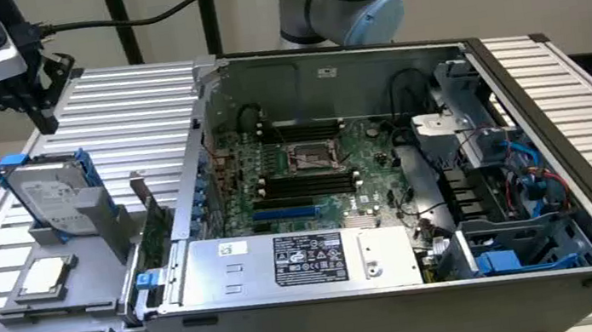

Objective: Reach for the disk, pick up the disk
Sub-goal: 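Pick up the disk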

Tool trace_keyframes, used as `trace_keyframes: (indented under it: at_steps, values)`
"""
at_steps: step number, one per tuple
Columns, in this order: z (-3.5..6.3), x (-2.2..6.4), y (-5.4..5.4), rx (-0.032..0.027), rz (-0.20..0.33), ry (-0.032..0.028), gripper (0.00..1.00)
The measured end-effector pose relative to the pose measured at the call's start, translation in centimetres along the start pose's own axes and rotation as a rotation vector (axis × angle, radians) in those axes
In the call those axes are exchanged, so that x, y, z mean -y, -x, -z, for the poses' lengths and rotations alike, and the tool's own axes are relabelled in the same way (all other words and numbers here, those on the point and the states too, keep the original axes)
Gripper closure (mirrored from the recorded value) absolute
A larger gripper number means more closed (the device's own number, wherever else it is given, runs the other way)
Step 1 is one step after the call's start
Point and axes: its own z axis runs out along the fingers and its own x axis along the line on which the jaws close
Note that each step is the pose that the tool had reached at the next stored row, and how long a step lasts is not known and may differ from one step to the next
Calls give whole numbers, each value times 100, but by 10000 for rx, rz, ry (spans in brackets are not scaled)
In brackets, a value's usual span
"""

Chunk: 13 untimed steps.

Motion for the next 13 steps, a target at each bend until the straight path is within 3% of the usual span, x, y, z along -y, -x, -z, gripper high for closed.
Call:
trace_keyframes:
  at_steps: [13]
  values:
    - [0, 1, -1, -1, 0, -1, 89]
